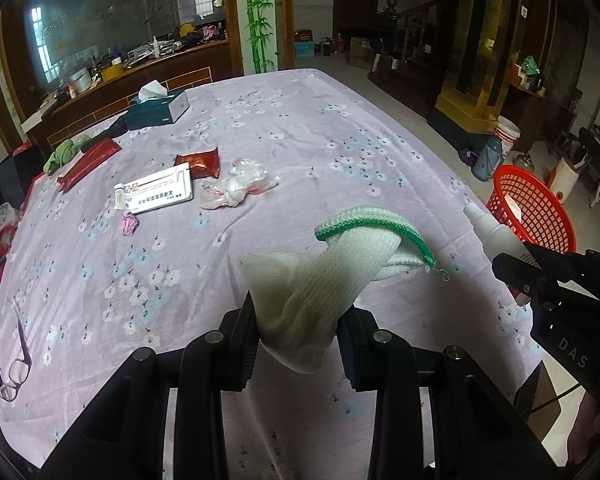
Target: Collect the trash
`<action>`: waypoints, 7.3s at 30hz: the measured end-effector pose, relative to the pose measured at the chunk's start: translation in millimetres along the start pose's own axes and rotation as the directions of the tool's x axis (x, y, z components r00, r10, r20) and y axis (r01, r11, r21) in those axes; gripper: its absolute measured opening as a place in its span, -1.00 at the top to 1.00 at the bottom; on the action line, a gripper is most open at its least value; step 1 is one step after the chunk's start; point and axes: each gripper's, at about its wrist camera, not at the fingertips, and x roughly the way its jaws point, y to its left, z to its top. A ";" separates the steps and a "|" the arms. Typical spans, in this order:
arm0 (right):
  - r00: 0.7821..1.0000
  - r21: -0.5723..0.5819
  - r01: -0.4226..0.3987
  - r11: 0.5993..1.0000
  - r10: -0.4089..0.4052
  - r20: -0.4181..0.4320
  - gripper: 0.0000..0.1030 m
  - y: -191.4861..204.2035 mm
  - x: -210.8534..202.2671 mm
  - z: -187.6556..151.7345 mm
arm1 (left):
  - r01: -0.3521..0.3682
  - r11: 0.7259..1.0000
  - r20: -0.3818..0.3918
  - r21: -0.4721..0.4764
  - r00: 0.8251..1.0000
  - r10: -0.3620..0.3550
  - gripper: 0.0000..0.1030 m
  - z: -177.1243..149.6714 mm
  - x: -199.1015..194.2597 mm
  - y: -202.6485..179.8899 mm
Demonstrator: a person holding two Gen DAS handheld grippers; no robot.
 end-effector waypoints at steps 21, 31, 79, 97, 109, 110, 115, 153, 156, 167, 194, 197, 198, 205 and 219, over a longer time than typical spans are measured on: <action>0.999 0.008 0.036 0.999 -0.036 0.035 0.36 -24.0 -11.8 1.0 | 0.023 0.999 0.013 0.029 1.000 -0.023 0.36 9.2 5.0 -28.5; 0.998 0.021 0.051 0.999 -0.051 0.043 0.36 -34.2 -15.6 -0.1 | 0.039 0.998 0.016 0.048 0.999 -0.040 0.36 13.2 7.3 -42.2; 0.982 0.341 0.154 0.927 -0.182 0.051 0.36 -195.4 -40.2 -2.8 | 0.267 0.928 -0.019 0.260 0.962 -0.271 0.36 67.5 34.7 -174.0; 1.000 0.536 0.001 0.844 -0.014 0.020 0.34 -299.0 -6.1 20.1 | 0.470 0.847 -0.164 0.248 0.882 -0.442 -0.08 116.1 85.8 -273.6; 0.999 0.461 -0.033 0.887 0.018 0.037 0.34 -262.0 -18.0 31.0 | 0.390 0.900 -0.085 0.193 0.921 -0.381 -0.12 102.6 59.3 -218.9; 0.999 0.445 -0.050 0.894 0.040 0.033 0.34 -250.4 -15.4 34.0 | 0.381 0.906 -0.077 0.184 0.924 -0.374 -0.12 100.5 57.3 -211.3; 0.993 0.396 -0.114 0.911 0.122 0.005 0.34 -203.2 -2.7 42.0 | 0.322 0.937 -0.042 0.139 0.947 -0.319 -0.13 87.6 42.7 -165.4; 0.928 0.200 -0.283 0.938 0.321 -0.189 0.26 79.7 86.6 106.8 | -0.019 0.925 -0.146 -0.380 0.988 -0.040 0.36 54.1 144.7 249.0; 0.924 0.213 -0.288 0.934 0.330 -0.193 0.26 87.8 95.5 114.1 | -0.028 0.931 -0.169 -0.364 0.985 -0.036 0.57 53.4 156.8 249.5; 0.912 0.330 -0.273 0.904 0.352 -0.210 0.06 125.9 173.9 143.6 | -0.026 0.949 -0.097 -0.314 0.995 -0.005 0.58 38.1 123.0 247.5; 0.965 0.110 -0.197 0.974 0.212 -0.155 0.45 112.0 111.2 85.6 | -0.020 0.978 -0.062 -0.207 0.998 0.007 0.58 8.1 68.3 174.7; 0.968 0.097 -0.190 0.977 0.203 -0.149 0.45 101.8 98.0 70.8 | -0.015 0.985 -0.066 -0.171 0.998 0.003 0.58 6.3 66.1 156.9; 0.969 0.097 -0.185 0.978 0.197 -0.146 0.45 97.9 94.3 66.5 | -0.015 0.987 -0.066 -0.163 0.998 0.004 0.58 6.3 65.7 153.1; 0.977 0.116 -0.169 0.979 0.182 -0.115 0.45 70.2 72.7 48.6 | -0.010 0.996 -0.047 -0.092 0.999 0.005 0.58 9.9 52.8 115.5; 0.985 0.200 -0.148 0.969 0.163 -0.063 0.45 0.1 36.1 29.9 | 0.025 1.000 -0.023 0.017 0.999 -0.025 0.58 19.2 33.7 37.8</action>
